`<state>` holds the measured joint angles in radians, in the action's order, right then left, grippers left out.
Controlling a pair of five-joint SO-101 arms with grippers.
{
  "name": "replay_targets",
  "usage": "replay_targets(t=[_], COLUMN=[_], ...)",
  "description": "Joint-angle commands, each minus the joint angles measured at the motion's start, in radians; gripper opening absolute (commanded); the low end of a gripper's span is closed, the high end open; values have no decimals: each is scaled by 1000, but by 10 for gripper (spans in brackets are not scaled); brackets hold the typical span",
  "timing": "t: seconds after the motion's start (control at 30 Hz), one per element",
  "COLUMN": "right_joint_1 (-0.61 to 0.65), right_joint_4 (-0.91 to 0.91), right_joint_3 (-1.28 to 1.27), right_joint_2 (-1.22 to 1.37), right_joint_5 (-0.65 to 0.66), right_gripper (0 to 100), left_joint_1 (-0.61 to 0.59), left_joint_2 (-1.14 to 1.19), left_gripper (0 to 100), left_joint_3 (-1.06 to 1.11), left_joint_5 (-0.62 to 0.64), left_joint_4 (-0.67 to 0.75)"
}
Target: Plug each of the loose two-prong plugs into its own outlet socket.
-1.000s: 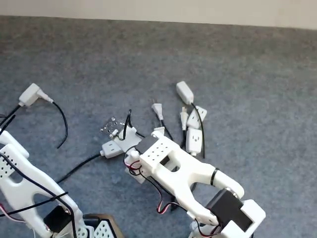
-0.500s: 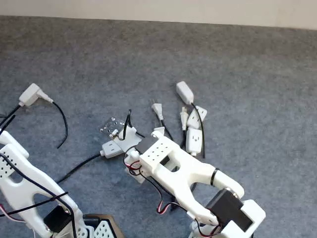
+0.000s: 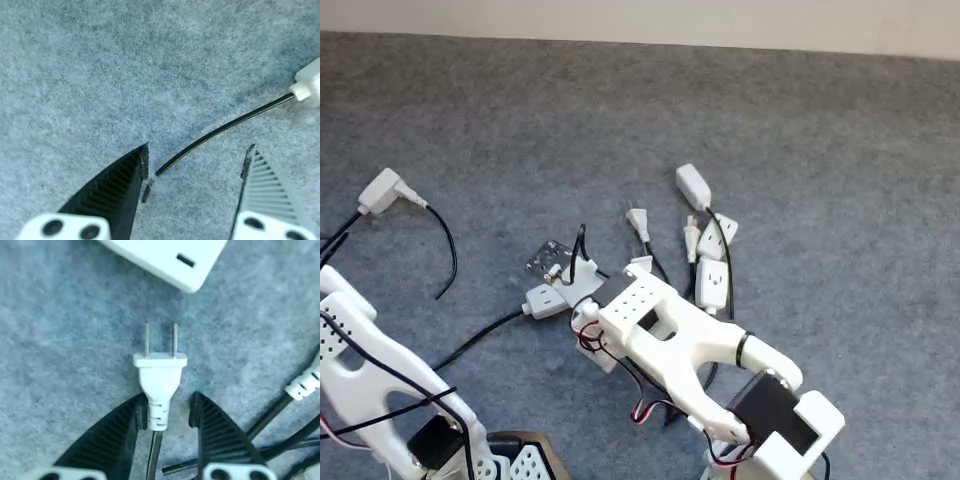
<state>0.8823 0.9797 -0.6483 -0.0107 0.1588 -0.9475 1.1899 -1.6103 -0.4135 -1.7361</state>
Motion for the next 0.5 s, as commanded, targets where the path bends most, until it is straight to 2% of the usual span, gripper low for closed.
replay_targets(t=[0.0, 0.07, 0.23, 0.47], right_joint_1=[-15, -16, -19, -19], right_joint_4=[-5, -5, -5, -5], right_joint_3=[12, 10, 8, 8], right_joint_2=[-48, -79, -99, -102], right_joint_5=[5, 5, 8, 5], right_gripper=[141, 128, 1, 5], left_joint_1=[-16, -13, -10, 16], left_joint_2=[-70, -68, -68, -77], left_gripper=[302, 302, 302, 302], left_joint_3=[-48, -48, -48, -51], left_joint_5=[-37, -37, -37, -37], left_joint_4=[-14, -14, -14, -17])
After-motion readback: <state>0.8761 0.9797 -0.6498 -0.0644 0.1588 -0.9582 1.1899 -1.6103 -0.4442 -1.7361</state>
